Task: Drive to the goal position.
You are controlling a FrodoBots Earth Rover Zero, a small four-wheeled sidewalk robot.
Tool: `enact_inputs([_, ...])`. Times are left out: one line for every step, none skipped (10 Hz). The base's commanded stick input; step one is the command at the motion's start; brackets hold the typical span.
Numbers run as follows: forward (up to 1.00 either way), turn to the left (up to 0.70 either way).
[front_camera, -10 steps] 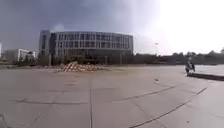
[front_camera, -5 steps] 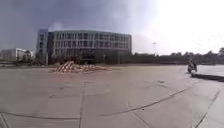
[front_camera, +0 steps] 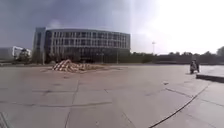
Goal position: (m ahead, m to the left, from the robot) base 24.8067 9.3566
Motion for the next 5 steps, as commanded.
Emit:
enact_inputs([1.00, -0.08])
enact_inputs([1.00, -0.08])
enact_inputs([1.00, -0.08])
enact_inputs([1.00, -0.08])
enact_inputs([1.00, -0.08])
